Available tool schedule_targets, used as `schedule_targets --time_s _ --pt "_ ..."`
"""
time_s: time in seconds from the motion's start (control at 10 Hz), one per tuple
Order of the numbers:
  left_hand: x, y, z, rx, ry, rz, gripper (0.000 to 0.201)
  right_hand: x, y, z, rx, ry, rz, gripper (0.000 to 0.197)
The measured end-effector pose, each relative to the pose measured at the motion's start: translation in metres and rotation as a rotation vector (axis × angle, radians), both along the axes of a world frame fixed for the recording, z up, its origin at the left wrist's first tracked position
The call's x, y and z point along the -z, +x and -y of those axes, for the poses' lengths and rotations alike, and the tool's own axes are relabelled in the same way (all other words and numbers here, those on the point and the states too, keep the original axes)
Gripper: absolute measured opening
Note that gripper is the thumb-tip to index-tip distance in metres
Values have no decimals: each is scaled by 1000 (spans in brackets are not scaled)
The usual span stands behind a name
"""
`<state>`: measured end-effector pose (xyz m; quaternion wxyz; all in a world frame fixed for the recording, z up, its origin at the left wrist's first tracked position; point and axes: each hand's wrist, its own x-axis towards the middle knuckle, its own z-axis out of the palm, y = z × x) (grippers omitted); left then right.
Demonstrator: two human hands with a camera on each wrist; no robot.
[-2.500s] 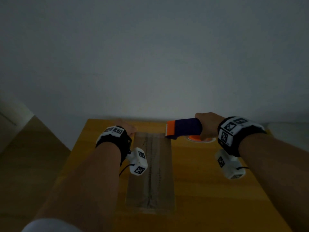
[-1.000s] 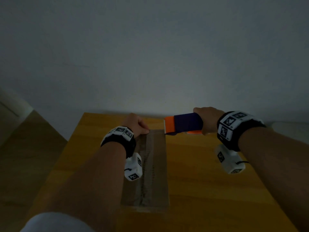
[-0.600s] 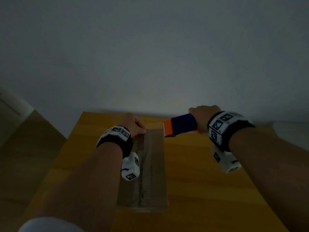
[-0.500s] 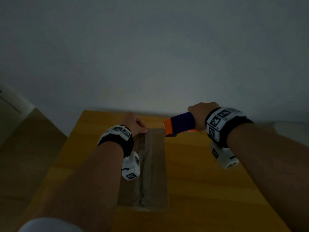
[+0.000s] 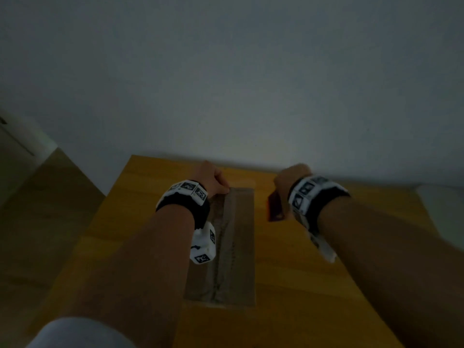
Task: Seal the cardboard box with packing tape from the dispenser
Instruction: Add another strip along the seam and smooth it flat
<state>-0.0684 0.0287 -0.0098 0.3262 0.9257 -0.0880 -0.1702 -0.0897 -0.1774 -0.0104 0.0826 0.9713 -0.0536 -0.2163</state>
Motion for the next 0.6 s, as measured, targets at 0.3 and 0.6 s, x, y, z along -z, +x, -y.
schedule_targets --time_s 0.3,0.6 --pt "-4 10 -13 45 -52 -25 14 1 -23 5 120 -53 -42 54" --pt "3 11 -33 -40 -72 129 12 62 -46 4 259 127 -83 49"
